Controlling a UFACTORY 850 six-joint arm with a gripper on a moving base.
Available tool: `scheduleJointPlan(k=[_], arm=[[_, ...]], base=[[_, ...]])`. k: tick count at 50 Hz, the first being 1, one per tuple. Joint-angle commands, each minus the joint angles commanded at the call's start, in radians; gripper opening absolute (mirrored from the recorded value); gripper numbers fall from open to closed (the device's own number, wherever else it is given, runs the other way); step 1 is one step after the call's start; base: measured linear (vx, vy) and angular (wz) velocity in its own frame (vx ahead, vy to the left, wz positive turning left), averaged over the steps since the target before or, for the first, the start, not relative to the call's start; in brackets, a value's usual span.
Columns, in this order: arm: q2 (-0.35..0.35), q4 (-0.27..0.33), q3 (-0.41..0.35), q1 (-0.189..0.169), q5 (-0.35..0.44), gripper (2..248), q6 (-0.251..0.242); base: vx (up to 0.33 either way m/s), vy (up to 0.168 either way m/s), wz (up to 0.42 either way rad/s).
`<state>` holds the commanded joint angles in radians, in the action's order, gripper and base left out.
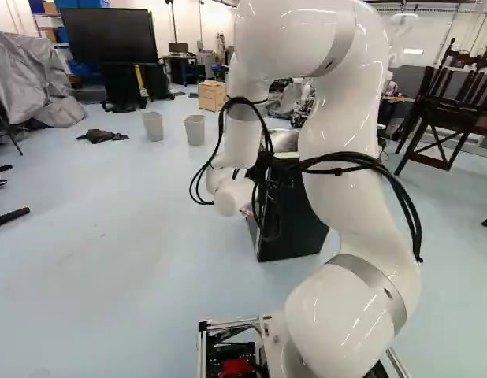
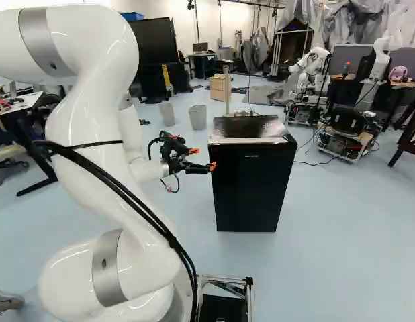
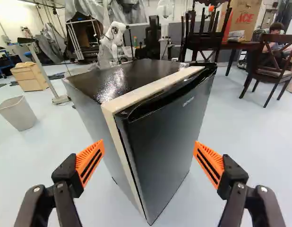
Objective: Grab a drink from the fridge
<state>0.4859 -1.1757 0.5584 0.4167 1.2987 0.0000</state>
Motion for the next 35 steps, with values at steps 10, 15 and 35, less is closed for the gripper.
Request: scheduleJointPlan(k=[10,15,35], arm=[[0.003,0.000,0.005,-0.006,0.000,247,0.000],[0.005,0.000,0.009,-0.012,0.000,247,0.000],[0.017,0.000,0.028,-0.037,0.000,247,0.000]], base=[[0.000,0.000,0.000],[0.000,0.000,0.000],[0.000,0.000,0.000]])
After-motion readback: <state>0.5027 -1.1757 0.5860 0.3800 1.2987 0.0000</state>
